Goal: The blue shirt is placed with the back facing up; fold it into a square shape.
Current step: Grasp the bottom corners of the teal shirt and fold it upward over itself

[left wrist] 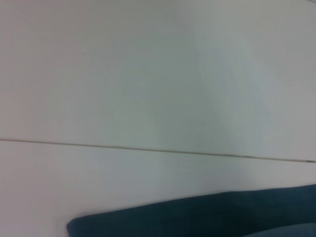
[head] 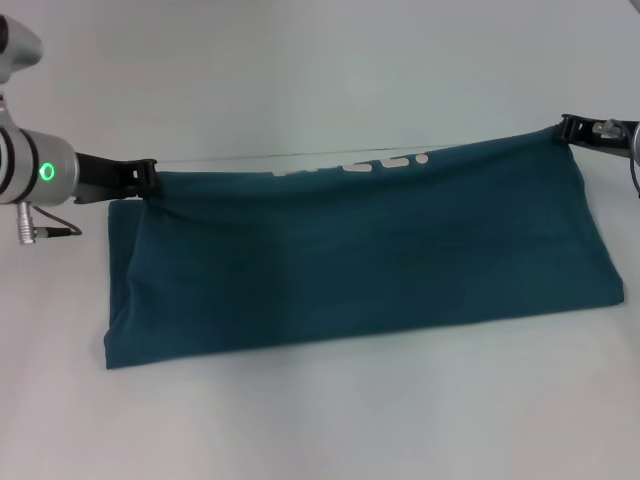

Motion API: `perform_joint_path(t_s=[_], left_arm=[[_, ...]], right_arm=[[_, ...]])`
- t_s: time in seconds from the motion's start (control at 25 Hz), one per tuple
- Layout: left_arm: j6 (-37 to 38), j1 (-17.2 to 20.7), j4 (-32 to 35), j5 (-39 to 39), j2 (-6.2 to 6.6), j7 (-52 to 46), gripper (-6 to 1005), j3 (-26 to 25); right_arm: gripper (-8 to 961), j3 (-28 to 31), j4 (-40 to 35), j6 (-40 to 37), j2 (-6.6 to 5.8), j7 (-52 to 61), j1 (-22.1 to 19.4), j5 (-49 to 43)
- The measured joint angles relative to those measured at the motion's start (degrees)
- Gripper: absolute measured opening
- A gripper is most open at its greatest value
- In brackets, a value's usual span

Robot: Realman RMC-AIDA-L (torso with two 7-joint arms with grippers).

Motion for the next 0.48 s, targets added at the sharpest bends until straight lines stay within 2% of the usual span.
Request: perform_joint_path(t_s=[0.28, 0.36, 0.44, 0.48], left_arm=[[-1.2, 0.3, 0.1, -0.3, -0.38, 0.0, 138, -1.0], [-1.6, 0.5, 0.2, -0.4, -0.50, 0.0, 146, -2.0], [-2.2, 0.8, 0.5, -0.5, -0.92, -0.1, 155, -4.6], [-2.7, 1.0, 0.7, -0.5, -1.38, -0.1, 175, -6.6]], right_arm=[[39, -0.8, -0.6, -1.3, -0.04, -2.1, 0.2, -0.2], [78, -0.9, -0.7, -1.5, -0.14, -2.5, 0.2, -0.3], [117, -0.9, -0.7, -1.9, -0.62, -2.6, 0.3, -0.5], [136, -0.8, -0.3, -2.2, -1.32, -2.3, 0.4, -0.7]])
